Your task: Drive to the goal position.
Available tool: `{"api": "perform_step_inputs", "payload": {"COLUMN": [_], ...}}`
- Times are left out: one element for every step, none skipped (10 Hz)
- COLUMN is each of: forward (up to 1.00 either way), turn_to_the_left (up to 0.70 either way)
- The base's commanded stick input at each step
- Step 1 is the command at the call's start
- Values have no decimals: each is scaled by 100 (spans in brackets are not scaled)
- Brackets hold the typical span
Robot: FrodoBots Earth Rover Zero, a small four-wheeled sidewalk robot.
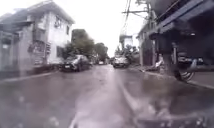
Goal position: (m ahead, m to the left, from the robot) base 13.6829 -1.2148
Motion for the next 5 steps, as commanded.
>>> {"api": "perform_step_inputs", "payload": {"forward": [100, 100, 100, 100, 100], "turn_to_the_left": [0, 0, 0, 0, 0]}}
